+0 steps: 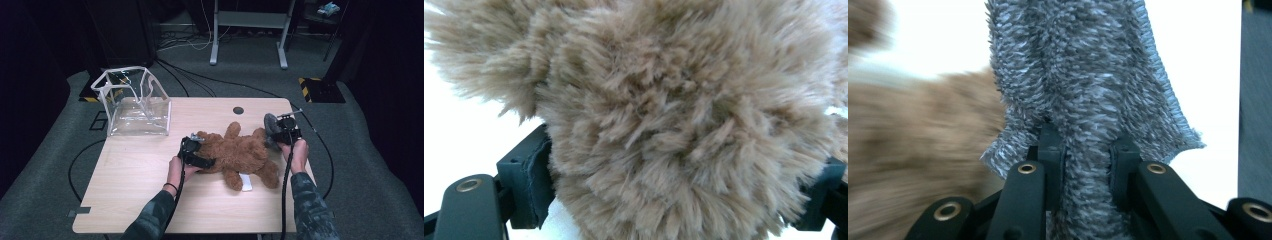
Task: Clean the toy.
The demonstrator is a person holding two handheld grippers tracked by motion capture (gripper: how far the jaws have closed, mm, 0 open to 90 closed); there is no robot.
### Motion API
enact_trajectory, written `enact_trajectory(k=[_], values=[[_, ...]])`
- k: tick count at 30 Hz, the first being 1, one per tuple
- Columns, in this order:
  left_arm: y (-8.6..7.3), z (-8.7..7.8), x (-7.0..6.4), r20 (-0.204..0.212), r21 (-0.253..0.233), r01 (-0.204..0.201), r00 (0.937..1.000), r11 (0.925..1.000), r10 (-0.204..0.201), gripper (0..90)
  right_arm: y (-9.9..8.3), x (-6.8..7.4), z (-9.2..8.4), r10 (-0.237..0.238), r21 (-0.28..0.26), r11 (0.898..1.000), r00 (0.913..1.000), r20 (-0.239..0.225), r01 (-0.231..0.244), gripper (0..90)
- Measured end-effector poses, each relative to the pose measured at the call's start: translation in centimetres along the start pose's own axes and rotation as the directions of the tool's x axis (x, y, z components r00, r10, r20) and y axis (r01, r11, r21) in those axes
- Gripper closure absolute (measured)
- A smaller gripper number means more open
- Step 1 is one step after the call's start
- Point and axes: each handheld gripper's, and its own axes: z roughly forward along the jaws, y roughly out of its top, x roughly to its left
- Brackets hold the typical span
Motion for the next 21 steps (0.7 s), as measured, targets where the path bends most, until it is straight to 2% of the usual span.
enact_trajectory(k=[2,3,4,5,6,7,8,10,12,13,15,17,18,20,21], values=[[0.0,0.0,0.0,0.001,-0.003,0.006,1.0000,1.0000,-0.006,14.2,0.3,0.9,-1.8,-0.006,-0.070,0.998,0.9969,-0.078,0.001,74.3],[0.0,0.1,0.0,0.003,-0.004,0.009,1.0000,1.0000,-0.009,14.2,0.4,1.3,-2.1,-0.010,-0.087,0.996,0.9944,-0.105,0.001,74.2],[0.0,0.1,0.0,0.004,-0.005,0.009,1.0000,0.9999,-0.009,14.2,0.5,1.9,-2.1,-0.030,-0.088,0.996,0.9875,-0.155,0.017,74.1],[0.0,0.0,0.0,0.002,-0.002,0.003,1.0000,1.0000,-0.003,14.2,0.6,2.6,-1.7,-0.056,-0.067,0.997,0.9805,-0.188,0.044,73.8],[-0.1,0.0,0.0,0.002,-0.004,0.004,1.0000,1.0000,-0.004,14.2,0.6,3.3,-1.1,-0.086,-0.047,0.996,0.9795,-0.182,0.079,73.7],[-0.1,0.0,0.0,0.002,-0.002,0.006,1.0000,1.0000,-0.006,14.2,0.5,3.8,-0.3,-0.100,-0.028,0.995,0.9823,-0.158,0.097,73.8],[0.0,0.0,0.0,0.001,0.000,0.002,1.0000,1.0000,-0.002,14.2,0.3,3.9,0.5,-0.089,-0.009,0.996,0.9839,-0.155,0.089,73.9],[0.1,0.0,0.0,0.003,0.005,0.008,1.0000,1.0000,-0.008,14.2,-0.1,3.5,1.5,-0.025,-0.005,1.000,0.9902,-0.138,0.024,74.1],[0.1,0.0,0.0,0.002,0.010,0.006,1.0000,0.9999,-0.006,14.2,-0.6,2.8,2.2,-0.010,0.014,1.000,0.9976,-0.069,0.011,74.2],[0.1,0.1,0.0,0.003,0.006,0.007,1.0000,1.0000,-0.007,14.2,-0.9,2.2,2.5,0.015,0.032,0.999,0.9983,-0.056,-0.013,74.2],[0.0,0.1,0.0,0.003,0.008,0.006,1.0000,1.0000,-0.006,14.2,-1.3,1.5,2.5,0.051,0.034,0.998,0.9977,-0.045,-0.049,74.2],[0.0,0.0,0.0,0.000,0.001,0.004,1.0000,1.0000,-0.004,14.2,-1.5,1.1,2.0,0.055,0.018,0.998,0.9967,-0.060,-0.054,74.2],[-0.1,0.0,0.0,0.002,0.005,0.002,1.0000,1.0000,-0.002,14.2,-1.6,1.1,1.7,0.047,0.008,0.999,0.9976,-0.052,-0.046,74.1],[0.0,0.0,0.0,-0.001,0.004,0.004,1.0000,1.0000,-0.004,14.2,-1.6,1.1,0.7,0.038,-0.028,0.999,0.9973,-0.063,-0.040,74.2],[0.0,0.0,-0.1,-0.004,0.003,0.004,1.0000,1.0000,-0.004,14.2,-1.6,1.3,0.0,0.052,-0.042,0.998,0.9952,-0.083,-0.056,74.2]])
